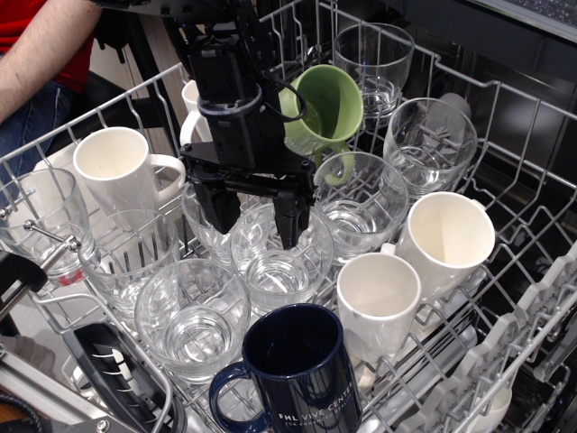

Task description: Pick up green mug

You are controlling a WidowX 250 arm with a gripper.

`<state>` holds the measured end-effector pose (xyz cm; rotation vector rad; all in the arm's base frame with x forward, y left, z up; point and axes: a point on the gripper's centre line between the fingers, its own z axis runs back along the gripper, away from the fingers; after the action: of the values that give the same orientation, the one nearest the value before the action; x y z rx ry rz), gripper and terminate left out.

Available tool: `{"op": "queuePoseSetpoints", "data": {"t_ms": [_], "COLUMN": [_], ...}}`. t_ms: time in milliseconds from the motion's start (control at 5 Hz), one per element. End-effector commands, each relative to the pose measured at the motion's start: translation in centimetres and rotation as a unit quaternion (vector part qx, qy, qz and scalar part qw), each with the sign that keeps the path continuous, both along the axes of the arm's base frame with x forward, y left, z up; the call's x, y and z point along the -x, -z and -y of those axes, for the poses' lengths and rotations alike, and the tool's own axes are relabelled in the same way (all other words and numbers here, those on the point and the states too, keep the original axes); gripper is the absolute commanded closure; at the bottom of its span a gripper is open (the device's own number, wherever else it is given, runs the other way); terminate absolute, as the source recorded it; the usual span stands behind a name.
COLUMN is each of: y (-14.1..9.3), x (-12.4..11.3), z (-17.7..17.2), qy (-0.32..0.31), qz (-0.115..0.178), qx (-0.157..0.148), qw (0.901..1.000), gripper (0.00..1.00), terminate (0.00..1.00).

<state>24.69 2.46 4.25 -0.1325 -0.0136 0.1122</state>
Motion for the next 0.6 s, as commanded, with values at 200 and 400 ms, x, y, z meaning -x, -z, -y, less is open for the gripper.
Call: {"op": "queuePoseSetpoints", "data": {"t_ms": [200, 400], "y": [-0.3, -1.2], "x": [-2.1, -4.8], "z": [-0.3, -1.5], "qy": [0.022, -0.019], "qz": [0.065, 0.144], "qx": [-0.026, -0.030], "qw": [0.9973, 0.9889], "gripper": [0.00, 0.00], "terminate": [0.00, 0.00]}}
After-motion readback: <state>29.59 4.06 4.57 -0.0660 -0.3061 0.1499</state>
